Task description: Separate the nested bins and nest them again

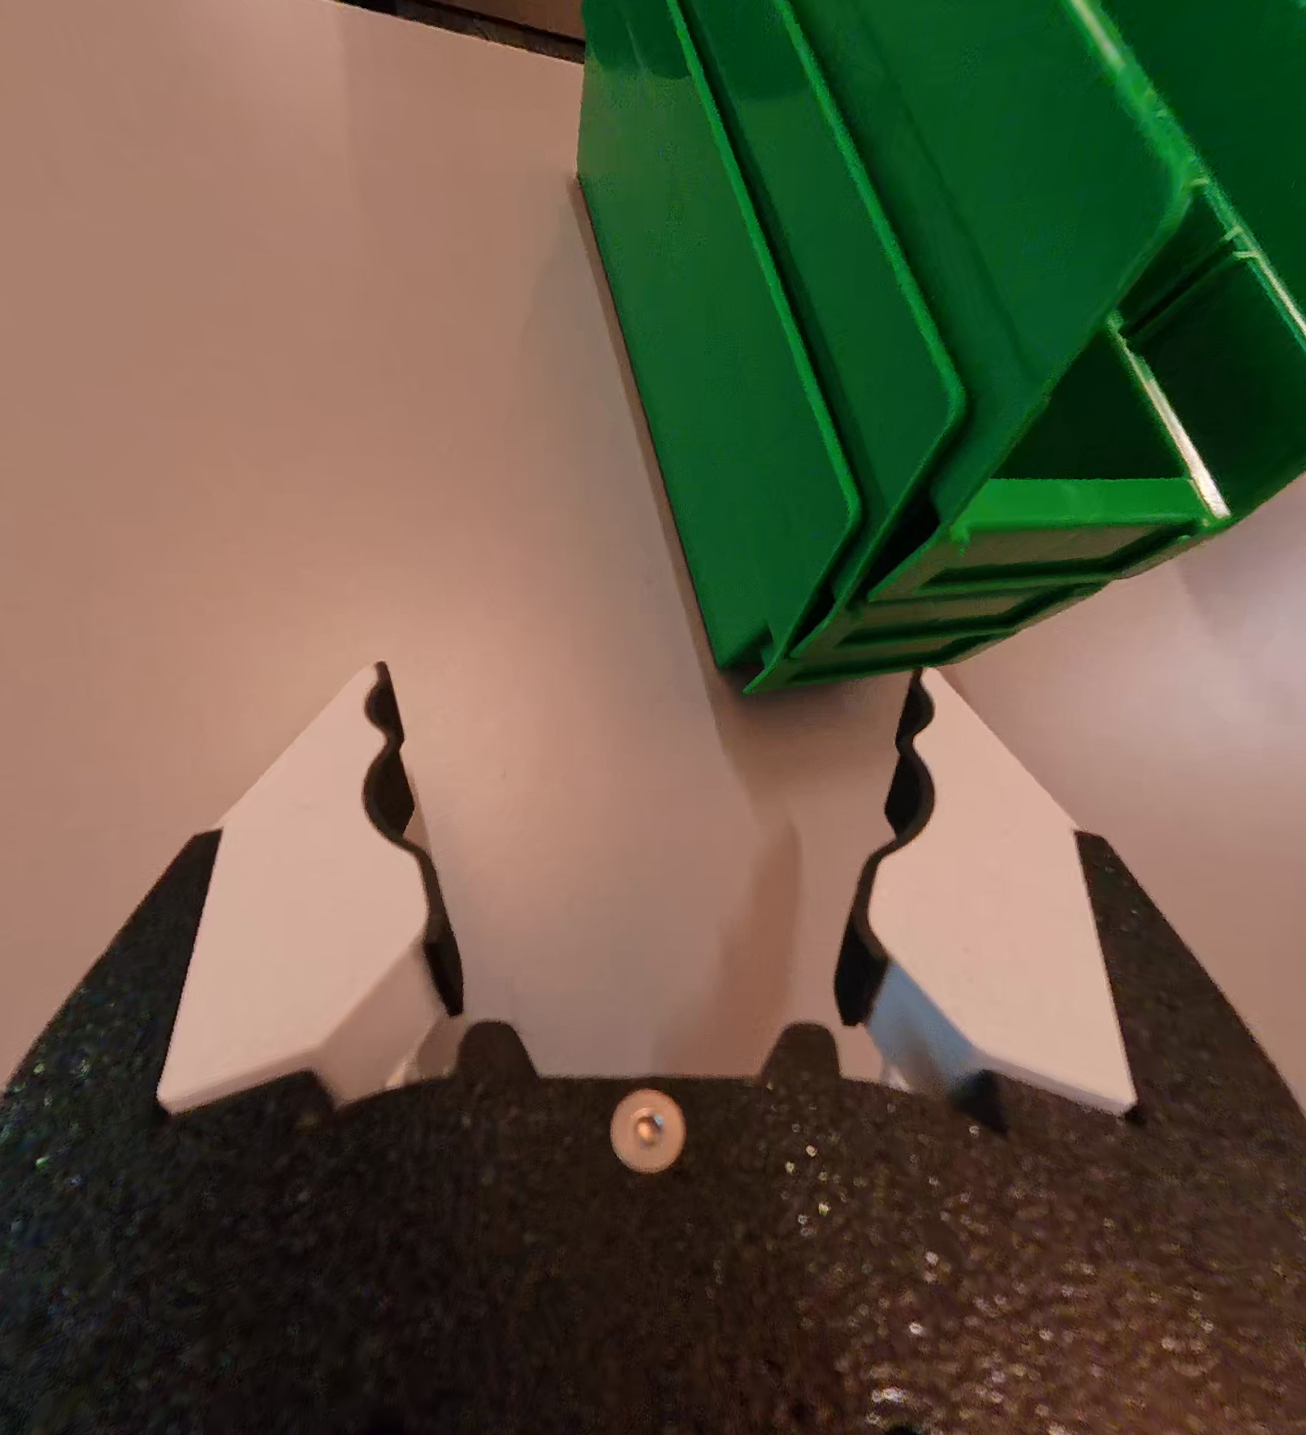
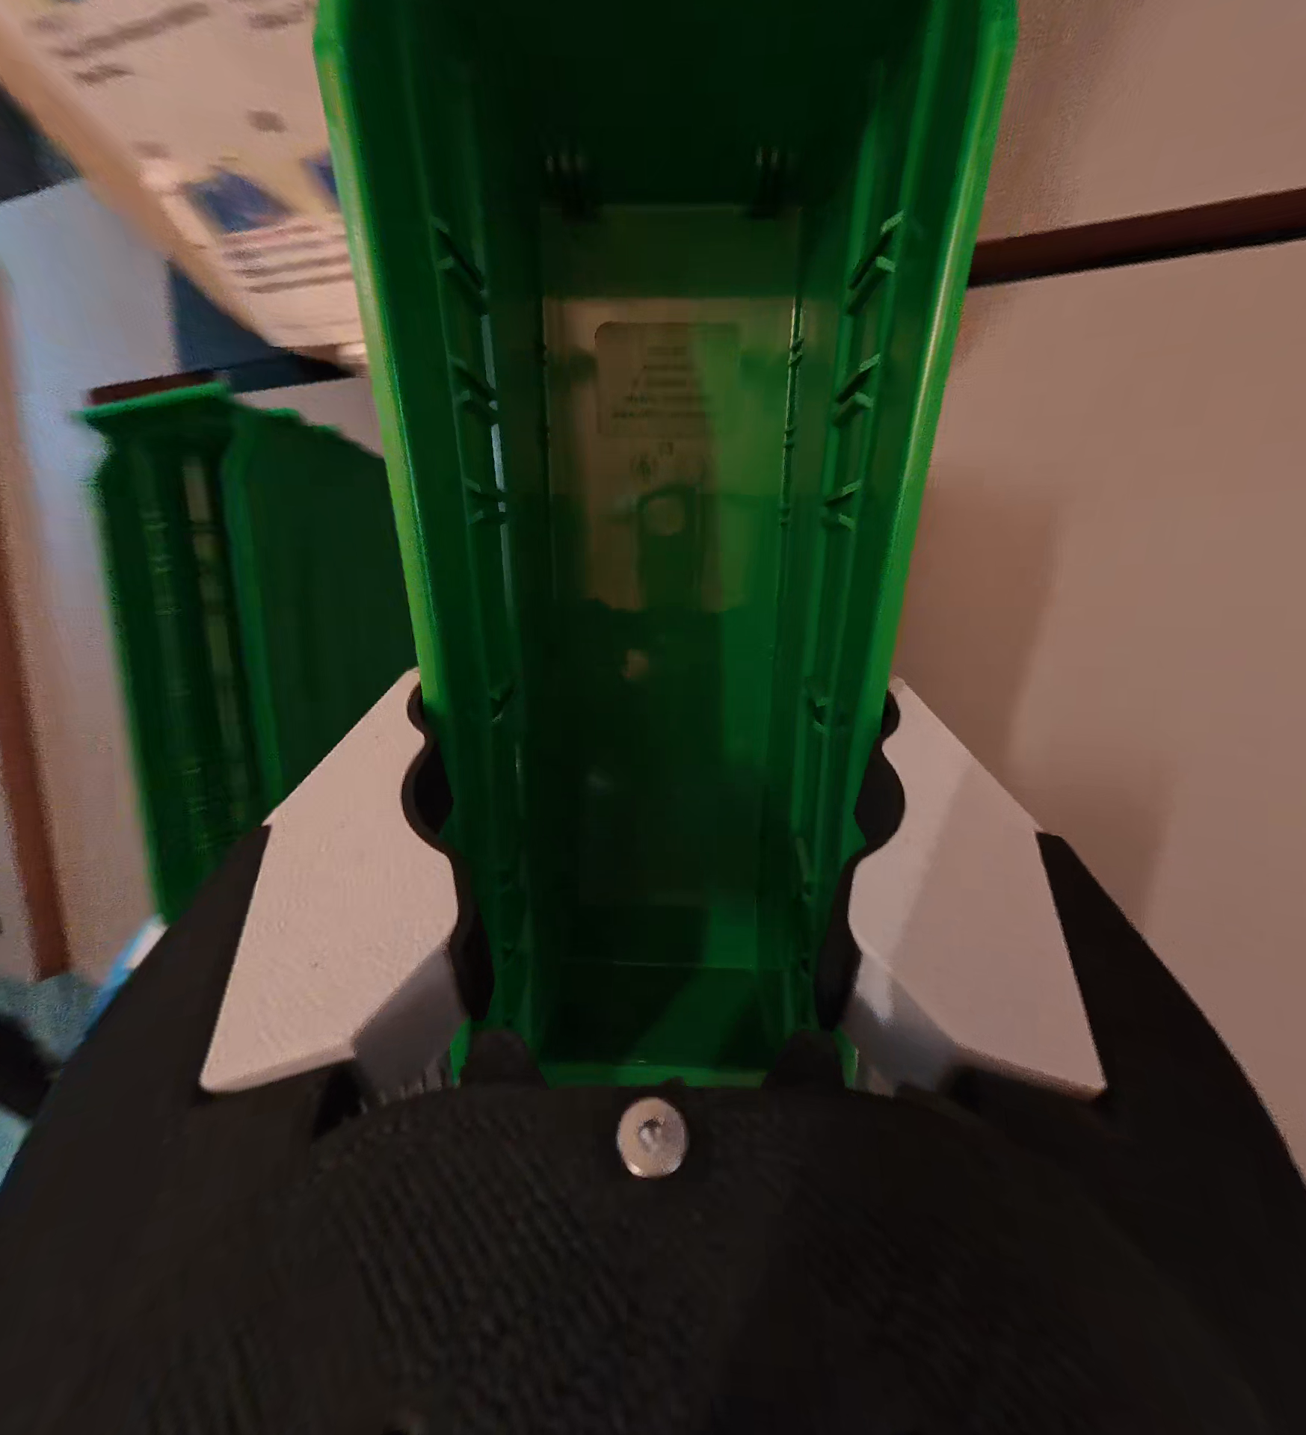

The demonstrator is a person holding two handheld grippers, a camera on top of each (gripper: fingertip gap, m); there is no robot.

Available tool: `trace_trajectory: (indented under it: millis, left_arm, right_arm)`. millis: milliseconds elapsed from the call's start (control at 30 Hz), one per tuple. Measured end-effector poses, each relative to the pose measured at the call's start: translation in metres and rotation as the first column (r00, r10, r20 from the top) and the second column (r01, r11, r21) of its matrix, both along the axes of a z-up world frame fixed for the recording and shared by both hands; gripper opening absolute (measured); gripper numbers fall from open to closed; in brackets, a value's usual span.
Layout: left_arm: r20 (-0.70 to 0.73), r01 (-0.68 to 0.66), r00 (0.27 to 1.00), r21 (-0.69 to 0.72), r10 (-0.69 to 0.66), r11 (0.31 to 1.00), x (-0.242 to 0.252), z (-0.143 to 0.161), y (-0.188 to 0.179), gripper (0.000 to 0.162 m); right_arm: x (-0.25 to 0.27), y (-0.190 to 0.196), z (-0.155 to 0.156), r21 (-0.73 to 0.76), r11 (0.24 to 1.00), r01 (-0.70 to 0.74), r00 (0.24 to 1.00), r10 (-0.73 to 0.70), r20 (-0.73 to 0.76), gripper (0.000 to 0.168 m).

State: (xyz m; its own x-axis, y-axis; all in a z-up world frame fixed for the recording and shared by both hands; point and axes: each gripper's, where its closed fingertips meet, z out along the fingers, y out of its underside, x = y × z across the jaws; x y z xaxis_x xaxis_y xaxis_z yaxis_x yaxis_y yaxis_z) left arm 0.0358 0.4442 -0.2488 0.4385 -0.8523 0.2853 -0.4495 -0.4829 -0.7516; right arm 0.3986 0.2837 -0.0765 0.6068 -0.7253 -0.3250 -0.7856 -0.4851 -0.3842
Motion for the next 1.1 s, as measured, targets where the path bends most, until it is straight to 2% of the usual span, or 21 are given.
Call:
trace_trajectory:
  millis: [167, 433, 700, 867, 1100]
  left_arm:
    - [0.021, 0.005, 1.0, 0.017, -0.005, 1.0, -0.002, 0.011, -0.003, 0.124]
    - [0.081, -0.006, 0.997, 0.016, 0.005, 1.0, -0.011, 0.028, 0.001, 0.124]
    - [0.1, -0.008, 0.995, 0.0, 0.008, 1.0, -0.014, 0.03, 0.004, 0.124]
    - [0.1, -0.018, 0.995, -0.005, 0.019, 1.0, -0.015, 0.029, 0.007, 0.124]
    - [0.084, -0.023, 0.996, -0.004, 0.023, 1.0, -0.015, 0.025, 0.009, 0.124]
  right_arm:
    - [-0.079, 0.084, 0.037, 0.064, 0.991, -0.115, 0.993, 0.115, 0.0, 0.107]
    - [-0.161, 0.162, 0.037, 0.049, 0.993, -0.107, 0.994, 0.107, 0.0, 0.109]
    - [-0.196, 0.191, 0.005, 0.007, 0.991, -0.137, 0.989, 0.137, -0.054, 0.111]
    - [-0.189, 0.184, -0.017, -0.061, 0.99, -0.125, 0.991, 0.123, -0.045, 0.111]
    - [-0.182, 0.189, -0.038, -0.019, 0.998, -0.059, 0.998, 0.059, -0.037, 0.11]
